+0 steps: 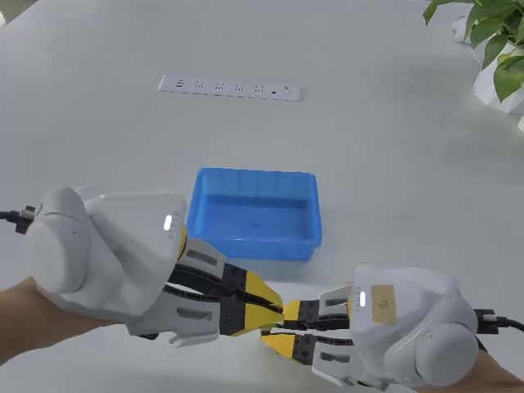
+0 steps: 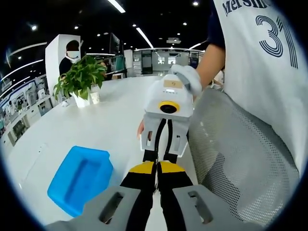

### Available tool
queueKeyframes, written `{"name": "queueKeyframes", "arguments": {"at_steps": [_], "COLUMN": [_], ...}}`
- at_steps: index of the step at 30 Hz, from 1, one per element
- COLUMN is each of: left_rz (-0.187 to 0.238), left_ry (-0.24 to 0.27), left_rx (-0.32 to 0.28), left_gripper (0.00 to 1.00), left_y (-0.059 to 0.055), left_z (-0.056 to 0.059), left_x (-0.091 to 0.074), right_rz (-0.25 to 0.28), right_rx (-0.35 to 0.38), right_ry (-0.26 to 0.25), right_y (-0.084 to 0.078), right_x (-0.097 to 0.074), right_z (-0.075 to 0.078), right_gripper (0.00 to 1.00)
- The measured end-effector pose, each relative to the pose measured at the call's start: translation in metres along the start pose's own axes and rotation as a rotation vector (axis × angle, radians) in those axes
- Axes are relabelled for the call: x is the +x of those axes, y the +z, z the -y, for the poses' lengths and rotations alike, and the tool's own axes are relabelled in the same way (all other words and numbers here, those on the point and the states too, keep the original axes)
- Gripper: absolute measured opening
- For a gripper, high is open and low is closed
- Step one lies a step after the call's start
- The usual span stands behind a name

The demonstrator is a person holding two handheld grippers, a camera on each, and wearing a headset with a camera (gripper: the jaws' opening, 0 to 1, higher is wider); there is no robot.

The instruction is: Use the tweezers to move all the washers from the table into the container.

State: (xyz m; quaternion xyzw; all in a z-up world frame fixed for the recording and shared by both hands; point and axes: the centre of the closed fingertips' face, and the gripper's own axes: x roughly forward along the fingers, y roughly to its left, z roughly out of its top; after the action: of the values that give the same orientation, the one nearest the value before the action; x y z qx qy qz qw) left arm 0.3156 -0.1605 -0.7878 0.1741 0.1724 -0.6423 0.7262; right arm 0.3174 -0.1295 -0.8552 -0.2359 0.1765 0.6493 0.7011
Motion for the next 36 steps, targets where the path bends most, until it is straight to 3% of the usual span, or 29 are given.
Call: {"name": "queueKeyframes", "arguments": {"at_steps": [7,14,26,36], "left_rz": [-0.004,0.012,0.068,0.068], "left_ry": [-0.002,0.035,0.096,0.109], "left_rx": [-0.001,-0.001,-0.038,-0.033], "left_gripper": [0.05,0.05,0.05,0.05], "left_y": [0.001,0.005,0.006,0.001], "left_z": [-0.002,-0.004,-0.007,-0.015], "left_x": [-0.004,-0.016,-0.03,-0.035], "right_rz": [-0.001,0.019,0.033,0.004], "right_rx": [-0.007,-0.004,0.011,-0.02], "right_ry": [0.001,-0.014,-0.027,-0.047], "right_y": [0.004,0.015,0.029,0.027], "right_x": [0.001,0.003,0.011,0.02], "right_z": [0.001,0.005,0.007,0.015], "right_gripper": [0.07,0.09,0.13,0.15]}}
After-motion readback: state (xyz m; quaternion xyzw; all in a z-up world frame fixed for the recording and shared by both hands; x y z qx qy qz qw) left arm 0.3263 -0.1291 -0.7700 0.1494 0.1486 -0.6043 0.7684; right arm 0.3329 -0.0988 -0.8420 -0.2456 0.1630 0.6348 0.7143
